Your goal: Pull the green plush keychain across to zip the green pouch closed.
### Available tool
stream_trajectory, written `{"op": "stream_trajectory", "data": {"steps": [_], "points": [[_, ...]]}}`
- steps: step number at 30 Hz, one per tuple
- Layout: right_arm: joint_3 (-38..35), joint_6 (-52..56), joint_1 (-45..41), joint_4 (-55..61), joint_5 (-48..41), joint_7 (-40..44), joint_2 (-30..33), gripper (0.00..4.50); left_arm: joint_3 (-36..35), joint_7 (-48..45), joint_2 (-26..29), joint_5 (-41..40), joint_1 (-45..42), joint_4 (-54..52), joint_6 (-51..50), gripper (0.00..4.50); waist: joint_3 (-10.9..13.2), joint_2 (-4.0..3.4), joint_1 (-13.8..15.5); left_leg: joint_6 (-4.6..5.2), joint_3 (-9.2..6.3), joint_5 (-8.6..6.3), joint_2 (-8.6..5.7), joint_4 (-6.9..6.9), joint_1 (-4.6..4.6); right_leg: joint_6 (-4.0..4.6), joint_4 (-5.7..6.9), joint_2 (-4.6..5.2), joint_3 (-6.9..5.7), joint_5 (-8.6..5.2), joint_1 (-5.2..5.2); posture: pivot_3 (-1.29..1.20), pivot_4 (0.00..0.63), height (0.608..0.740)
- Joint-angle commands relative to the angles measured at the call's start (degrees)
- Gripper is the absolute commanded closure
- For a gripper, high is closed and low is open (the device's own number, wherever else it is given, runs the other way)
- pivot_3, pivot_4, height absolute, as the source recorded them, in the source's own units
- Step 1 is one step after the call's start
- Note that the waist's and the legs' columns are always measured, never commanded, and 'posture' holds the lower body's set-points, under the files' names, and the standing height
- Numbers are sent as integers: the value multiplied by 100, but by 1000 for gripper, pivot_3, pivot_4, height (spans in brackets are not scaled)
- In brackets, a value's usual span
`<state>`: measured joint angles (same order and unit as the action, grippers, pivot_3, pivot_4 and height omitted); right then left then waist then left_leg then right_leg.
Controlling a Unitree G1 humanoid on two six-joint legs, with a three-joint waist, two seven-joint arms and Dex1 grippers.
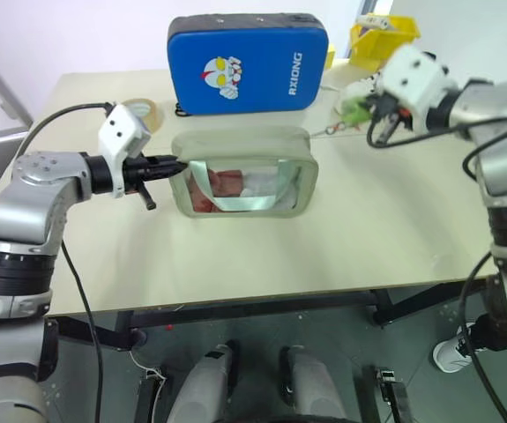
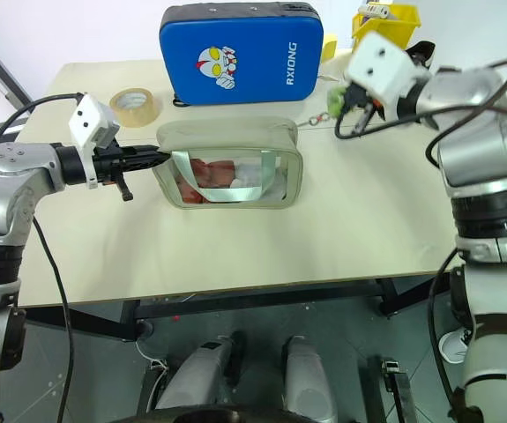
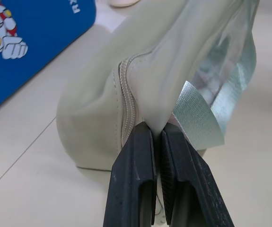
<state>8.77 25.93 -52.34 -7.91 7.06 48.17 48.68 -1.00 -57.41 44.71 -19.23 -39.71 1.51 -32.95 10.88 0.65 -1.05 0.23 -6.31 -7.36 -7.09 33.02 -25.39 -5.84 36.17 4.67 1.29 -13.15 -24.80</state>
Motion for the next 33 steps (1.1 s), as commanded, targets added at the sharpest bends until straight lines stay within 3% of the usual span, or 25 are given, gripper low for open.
{"op": "stream_trajectory", "data": {"steps": [1,5,10,15,18,20,21,28,29,33], "points": [[-182,71,406,237,194,-423,-32,4411,-24,10,43,22,-73,25,-7,4500,1,-2,6,1,-1,0,1,0,-1,-1,0,-1,2,0,-1,0,150,740],[130,234,1330,165,3,-900,-1121,4411,38,11,19,30,-180,93,-87,4500,-9,14,1,1,-5,1,2,4,3,-1,1,-4,0,1,7,0,150,740],[240,675,1613,154,-277,-955,-2133,4411,46,52,20,6,-163,-8,-188,4500,-4,5,-6,2,-8,2,2,5,8,-7,4,-8,-1,4,12,0,150,740],[310,625,1613,-14,-233,-923,-2178,4411,5,99,45,-3,-95,-95,-236,4500,-9,13,-9,1,-14,1,3,6,15,-13,2,-13,-13,8,20,0,150,740],[-26,663,1315,-42,-347,-849,-1931,4411,-22,177,42,-6,-49,-164,-273,4500,-8,12,-4,1,-13,1,3,6,15,-13,2,-12,-12,7,20,0,150,740],[-312,808,1078,106,-597,-582,-1652,3854,-96,221,14,-67,-50,-172,-292,4500,-5,7,5,1,-13,1,2,7,14,-13,2,-12,-12,7,20,0,150,740],[-428,929,968,204,-744,-405,-1479,3621,-137,191,21,-130,-65,-178,-328,3770,-5,6,11,1,-12,1,2,7,12,-13,1,-11,-12,7,19,0,150,740],[-818,1349,442,740,-1538,1022,-39,2,-602,-128,408,-628,-605,243,-771,246,-1,8,22,2,-13,0,3,7,1,-6,-4,-8,-17,3,12,0,150,740],[-885,1533,339,905,-1766,1273,135,0,-682,-235,524,-728,-704,303,-857,57,0,9,9,2,-14,0,3,6,0,-3,-4,-8,-19,1,11,0,150,740],[-1087,2299,-30,1496,-2622,1673,293,0,-732,-485,884,-793,-772,467,-941,57,3,1,-76,5,-6,-3,5,2,-1,-3,-4,-5,-9,0,3,0,150,740]]}}
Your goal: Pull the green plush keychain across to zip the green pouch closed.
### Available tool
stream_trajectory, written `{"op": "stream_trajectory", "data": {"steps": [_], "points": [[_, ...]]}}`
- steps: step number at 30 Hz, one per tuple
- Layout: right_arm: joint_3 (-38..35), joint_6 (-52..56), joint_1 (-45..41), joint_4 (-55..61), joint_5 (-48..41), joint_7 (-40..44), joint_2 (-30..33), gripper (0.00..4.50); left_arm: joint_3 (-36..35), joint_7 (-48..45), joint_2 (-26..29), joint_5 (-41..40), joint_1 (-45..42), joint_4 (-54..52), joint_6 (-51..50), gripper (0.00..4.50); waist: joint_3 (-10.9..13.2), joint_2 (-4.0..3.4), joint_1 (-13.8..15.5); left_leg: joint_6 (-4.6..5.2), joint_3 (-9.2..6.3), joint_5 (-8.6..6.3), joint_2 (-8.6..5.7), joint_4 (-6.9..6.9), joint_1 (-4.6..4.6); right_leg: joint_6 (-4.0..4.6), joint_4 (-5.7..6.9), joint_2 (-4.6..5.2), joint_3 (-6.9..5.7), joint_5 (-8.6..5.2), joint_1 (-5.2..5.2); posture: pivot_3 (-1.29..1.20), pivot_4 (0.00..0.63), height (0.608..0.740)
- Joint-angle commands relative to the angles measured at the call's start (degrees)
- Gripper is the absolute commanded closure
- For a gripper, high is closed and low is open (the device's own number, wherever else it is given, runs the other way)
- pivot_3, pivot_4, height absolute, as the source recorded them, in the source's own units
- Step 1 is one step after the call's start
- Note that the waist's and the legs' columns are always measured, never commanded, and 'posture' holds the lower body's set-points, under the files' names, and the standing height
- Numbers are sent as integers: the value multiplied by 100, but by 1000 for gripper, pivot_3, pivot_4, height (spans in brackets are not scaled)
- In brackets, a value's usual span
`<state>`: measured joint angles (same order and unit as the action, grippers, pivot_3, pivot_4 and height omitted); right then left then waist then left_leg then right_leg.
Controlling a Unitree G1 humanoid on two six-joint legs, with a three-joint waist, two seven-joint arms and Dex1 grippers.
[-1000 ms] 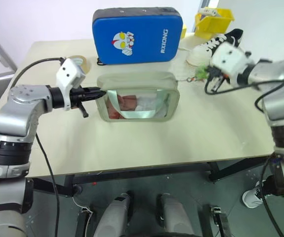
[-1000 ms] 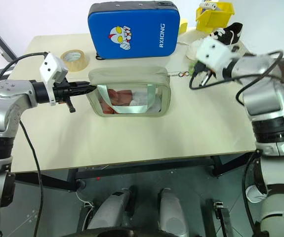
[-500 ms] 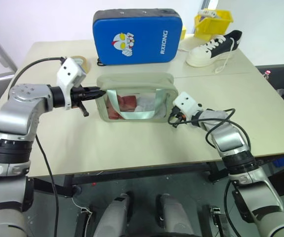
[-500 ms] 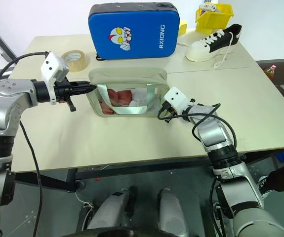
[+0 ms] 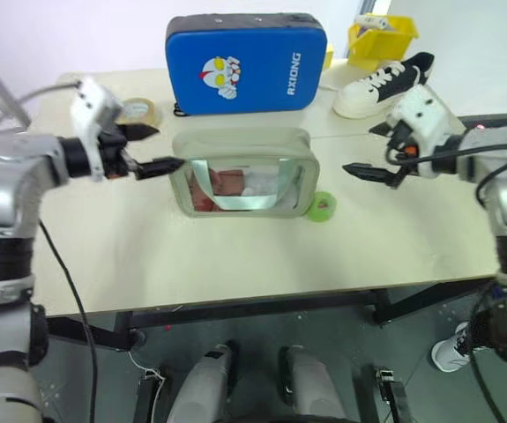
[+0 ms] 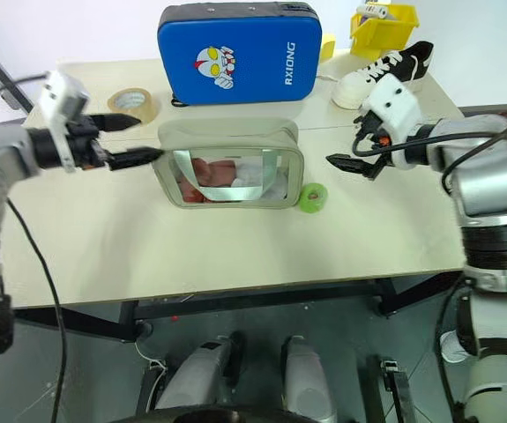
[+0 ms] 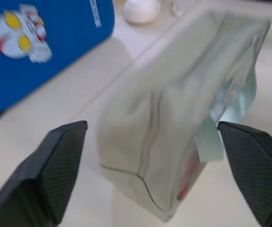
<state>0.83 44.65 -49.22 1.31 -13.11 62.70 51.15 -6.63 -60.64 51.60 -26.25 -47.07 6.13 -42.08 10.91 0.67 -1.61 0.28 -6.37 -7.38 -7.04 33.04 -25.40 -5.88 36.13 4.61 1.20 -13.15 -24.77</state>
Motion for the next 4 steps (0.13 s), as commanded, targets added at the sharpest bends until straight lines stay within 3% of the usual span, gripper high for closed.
{"op": "stream_trajectory", "data": {"steps": [1,4], "points": [[-291,493,-334,715,-687,209,45,0,-174,-251,244,-145,-6,24,-80,57,0,-1,-35,0,-1,0,1,-2,0,0,0,1,-1,0,0,0,150,740],[-318,719,-305,1001,-831,-89,-81,0,-213,-254,289,-84,63,100,73,57,-1,1,-45,0,-6,-1,1,-2,-1,1,-3,4,1,-2,3,0,150,740]]}}
